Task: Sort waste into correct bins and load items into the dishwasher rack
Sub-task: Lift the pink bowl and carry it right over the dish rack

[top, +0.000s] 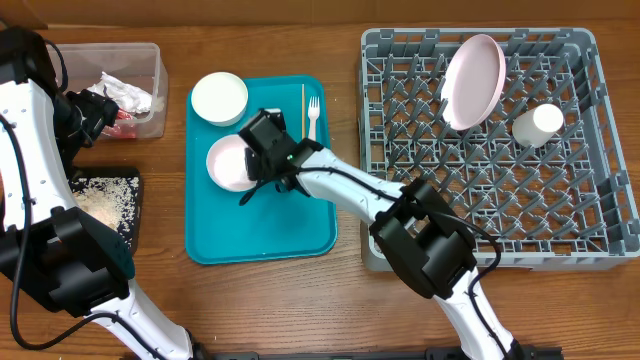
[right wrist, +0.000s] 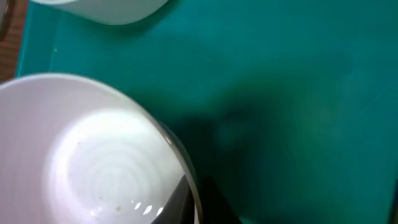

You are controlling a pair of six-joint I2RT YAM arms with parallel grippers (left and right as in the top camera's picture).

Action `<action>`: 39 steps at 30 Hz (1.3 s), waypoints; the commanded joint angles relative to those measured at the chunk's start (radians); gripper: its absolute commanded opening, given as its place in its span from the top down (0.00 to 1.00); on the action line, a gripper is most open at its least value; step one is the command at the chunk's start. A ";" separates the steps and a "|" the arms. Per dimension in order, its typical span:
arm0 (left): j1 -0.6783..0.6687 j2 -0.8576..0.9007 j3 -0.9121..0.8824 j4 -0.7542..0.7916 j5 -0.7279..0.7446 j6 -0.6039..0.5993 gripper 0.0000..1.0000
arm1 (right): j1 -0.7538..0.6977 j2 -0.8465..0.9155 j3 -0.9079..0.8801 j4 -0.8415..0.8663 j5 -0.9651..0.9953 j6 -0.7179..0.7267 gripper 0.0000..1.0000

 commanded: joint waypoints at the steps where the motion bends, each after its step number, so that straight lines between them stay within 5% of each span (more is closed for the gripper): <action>1: -0.008 0.003 -0.002 0.000 -0.011 -0.010 0.00 | -0.020 0.000 0.040 -0.044 0.031 -0.001 0.96; 22: -0.008 0.003 -0.002 0.000 -0.011 -0.010 0.00 | -0.056 -0.272 0.086 -0.271 0.096 -0.033 0.96; 31: -0.008 0.003 -0.002 0.000 -0.011 -0.010 0.00 | -0.147 -0.464 0.086 -0.423 0.550 -0.092 0.96; 39: -0.008 0.003 -0.002 0.000 -0.011 -0.010 0.00 | -0.323 -0.465 0.078 -0.430 0.790 -0.189 0.96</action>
